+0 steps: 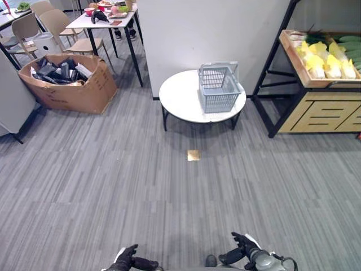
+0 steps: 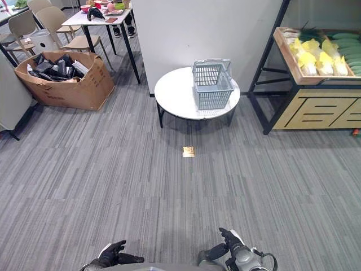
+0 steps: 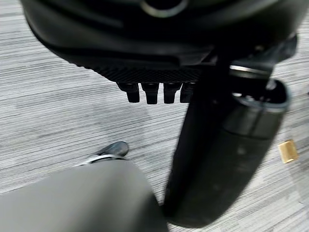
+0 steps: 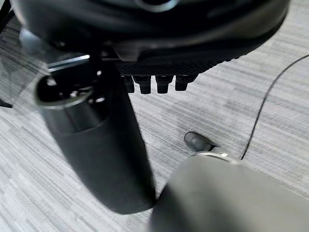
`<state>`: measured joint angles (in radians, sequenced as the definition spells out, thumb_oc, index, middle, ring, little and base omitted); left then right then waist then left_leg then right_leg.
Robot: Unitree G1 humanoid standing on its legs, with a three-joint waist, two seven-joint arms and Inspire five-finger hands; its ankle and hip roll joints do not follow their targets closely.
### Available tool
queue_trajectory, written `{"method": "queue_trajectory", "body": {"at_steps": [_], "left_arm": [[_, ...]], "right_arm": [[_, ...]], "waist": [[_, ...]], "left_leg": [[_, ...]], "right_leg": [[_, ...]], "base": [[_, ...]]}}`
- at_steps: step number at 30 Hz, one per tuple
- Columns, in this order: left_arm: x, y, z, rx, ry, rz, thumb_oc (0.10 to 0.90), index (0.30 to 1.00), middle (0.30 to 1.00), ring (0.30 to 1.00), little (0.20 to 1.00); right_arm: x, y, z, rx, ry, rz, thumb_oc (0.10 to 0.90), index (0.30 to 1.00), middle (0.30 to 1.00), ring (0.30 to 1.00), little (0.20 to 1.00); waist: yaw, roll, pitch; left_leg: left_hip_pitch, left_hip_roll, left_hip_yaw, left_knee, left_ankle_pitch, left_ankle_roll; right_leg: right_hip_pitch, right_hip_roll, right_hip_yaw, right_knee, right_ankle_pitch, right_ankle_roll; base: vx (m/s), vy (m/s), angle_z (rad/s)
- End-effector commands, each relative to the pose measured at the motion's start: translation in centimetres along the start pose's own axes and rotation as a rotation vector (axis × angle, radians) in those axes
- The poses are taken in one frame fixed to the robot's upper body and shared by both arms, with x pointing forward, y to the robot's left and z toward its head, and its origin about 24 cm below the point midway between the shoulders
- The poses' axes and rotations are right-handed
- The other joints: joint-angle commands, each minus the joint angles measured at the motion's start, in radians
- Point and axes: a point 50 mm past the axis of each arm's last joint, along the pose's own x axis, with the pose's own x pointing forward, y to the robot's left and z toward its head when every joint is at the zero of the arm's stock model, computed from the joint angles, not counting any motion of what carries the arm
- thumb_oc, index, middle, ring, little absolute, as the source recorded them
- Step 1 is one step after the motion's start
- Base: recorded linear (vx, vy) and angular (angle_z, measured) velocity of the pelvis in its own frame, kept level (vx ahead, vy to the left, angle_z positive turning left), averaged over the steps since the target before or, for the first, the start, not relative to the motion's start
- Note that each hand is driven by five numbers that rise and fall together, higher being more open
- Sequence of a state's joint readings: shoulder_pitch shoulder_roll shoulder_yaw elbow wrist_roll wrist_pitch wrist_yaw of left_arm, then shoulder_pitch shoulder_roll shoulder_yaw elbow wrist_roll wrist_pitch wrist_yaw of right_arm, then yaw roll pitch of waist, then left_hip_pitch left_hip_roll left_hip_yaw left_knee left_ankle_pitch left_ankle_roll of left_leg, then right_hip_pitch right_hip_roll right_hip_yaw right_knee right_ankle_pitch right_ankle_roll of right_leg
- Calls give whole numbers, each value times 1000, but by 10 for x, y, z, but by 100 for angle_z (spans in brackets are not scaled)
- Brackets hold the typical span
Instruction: Get the vegetables into the basket
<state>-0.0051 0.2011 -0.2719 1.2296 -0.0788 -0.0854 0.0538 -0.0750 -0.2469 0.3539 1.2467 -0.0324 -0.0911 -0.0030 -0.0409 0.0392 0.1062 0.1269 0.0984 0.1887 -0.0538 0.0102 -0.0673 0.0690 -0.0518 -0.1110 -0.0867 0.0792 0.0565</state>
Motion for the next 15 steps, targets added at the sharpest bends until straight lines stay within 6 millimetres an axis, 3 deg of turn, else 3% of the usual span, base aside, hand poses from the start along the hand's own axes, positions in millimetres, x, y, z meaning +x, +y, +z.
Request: {"method": "queue_trajectory", "body": {"at_steps": [1,15], "left_arm": [[2,-2,5,43,-8,-12,900,1000,1000,1000,1000],[2,-4,5,57,-4,-6,900,1000,1000,1000,1000]], "right_arm": [[-3,-10,-20,-72,103,-12,900,1000,1000,1000,1000],[-5,-20,-26,-46,128,-61,900,1000,1000,1000,1000]], "waist": [[-2,-39,8],[-4,-31,10]], "left_leg": [[-7,12,-39,-33,11,-28],[-4,16,-36,-33,13,-29]], "right_leg": [[7,-83,14,-1,-8,85],[7,-78,17,-1,-13,83]], "base": [[0,0,0],[0,0,0]]}}
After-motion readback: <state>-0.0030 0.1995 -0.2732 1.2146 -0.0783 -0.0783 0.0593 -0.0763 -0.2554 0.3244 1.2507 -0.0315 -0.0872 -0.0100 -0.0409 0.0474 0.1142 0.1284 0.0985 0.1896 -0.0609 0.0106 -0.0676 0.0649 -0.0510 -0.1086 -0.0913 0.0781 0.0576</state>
